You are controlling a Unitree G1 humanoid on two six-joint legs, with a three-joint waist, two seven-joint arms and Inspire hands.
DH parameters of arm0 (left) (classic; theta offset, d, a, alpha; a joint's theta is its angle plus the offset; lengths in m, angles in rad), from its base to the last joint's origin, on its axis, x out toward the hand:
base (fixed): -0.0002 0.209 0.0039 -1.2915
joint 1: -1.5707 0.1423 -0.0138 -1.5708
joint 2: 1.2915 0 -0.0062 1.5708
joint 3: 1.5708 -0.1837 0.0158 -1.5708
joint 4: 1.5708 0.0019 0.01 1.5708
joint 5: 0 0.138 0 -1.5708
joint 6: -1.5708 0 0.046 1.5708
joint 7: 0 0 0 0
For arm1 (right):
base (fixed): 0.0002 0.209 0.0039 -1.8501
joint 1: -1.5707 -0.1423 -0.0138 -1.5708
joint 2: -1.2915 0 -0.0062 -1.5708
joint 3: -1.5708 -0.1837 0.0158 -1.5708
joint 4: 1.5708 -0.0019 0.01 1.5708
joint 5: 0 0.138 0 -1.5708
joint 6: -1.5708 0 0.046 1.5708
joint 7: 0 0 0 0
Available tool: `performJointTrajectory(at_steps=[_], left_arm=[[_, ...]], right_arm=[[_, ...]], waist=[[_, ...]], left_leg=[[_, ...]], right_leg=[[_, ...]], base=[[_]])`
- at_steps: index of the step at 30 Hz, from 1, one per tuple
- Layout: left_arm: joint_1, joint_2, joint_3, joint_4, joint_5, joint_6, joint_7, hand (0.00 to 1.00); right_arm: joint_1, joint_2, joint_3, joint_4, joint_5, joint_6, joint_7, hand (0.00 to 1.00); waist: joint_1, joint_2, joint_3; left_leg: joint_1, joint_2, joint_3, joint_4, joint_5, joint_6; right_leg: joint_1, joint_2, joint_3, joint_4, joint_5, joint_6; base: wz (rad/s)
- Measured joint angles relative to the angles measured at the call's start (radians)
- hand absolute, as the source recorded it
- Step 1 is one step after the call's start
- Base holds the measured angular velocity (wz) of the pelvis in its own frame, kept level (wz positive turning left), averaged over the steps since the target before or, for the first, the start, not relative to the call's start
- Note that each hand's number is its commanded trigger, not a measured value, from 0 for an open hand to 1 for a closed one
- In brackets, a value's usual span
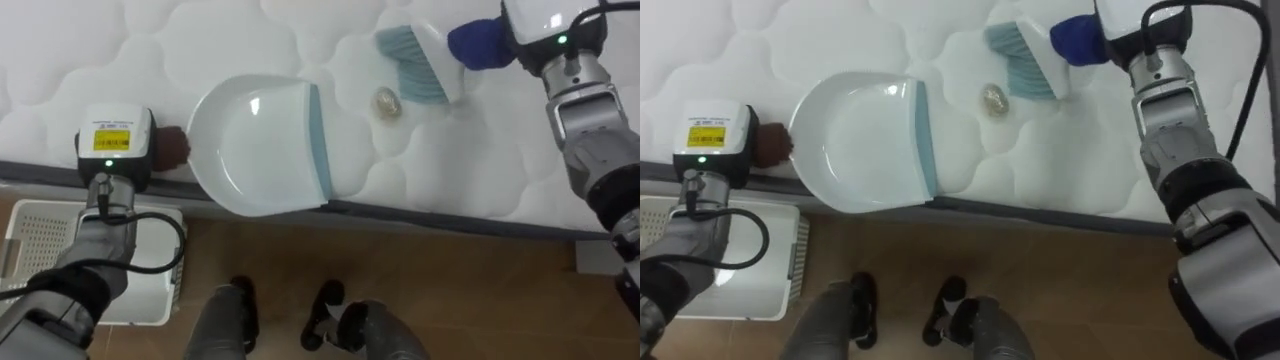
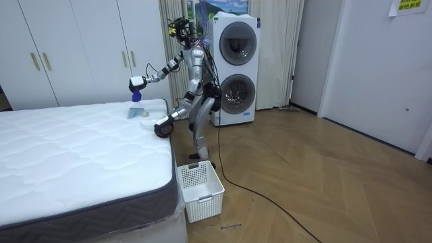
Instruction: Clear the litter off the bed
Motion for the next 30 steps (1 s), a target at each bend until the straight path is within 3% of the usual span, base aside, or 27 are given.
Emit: performJointTrajectory(at_steps=[12,19,30], left_arm=[[0.000,0.002,-0.010,-0.009,0.000,-0.020,-0.074,1.00],[0.000,0.012,0.001,-0.008,0.000,-0.049,-0.084,1.00],[-0.003,0.014,0.000,-0.008,-0.001,-0.064,-0.086,1.00]], right_arm=[[0.028,-0.004,0.028,-0.036,0.009,0.001,0.122,1.00],[0.055,-0.002,0.026,-0.067,0.009,-0.001,0.170,1.00],[0.094,0.002,0.029,-0.148,0.106,0.000,0.267,1.00]], waist=[[0.019,-0.003,0.0029],[0.020,0.001,0.0060],[0.021,0.006,0.0092]], left_leg=[[0.065,-0.007,0.011,-0.073,0.013,0.001],[0.071,-0.004,0.010,-0.076,0.013,-0.001],[0.070,-0.005,0.003,-0.076,0.014,-0.001]], right_leg=[[0.060,0.011,-0.001,-0.068,0.021,0.013],[0.068,0.016,-0.003,-0.074,0.021,0.012],[0.075,0.020,-0.007,-0.083,0.025,0.014]], base=[[0.00],[0.00],[0.00]])
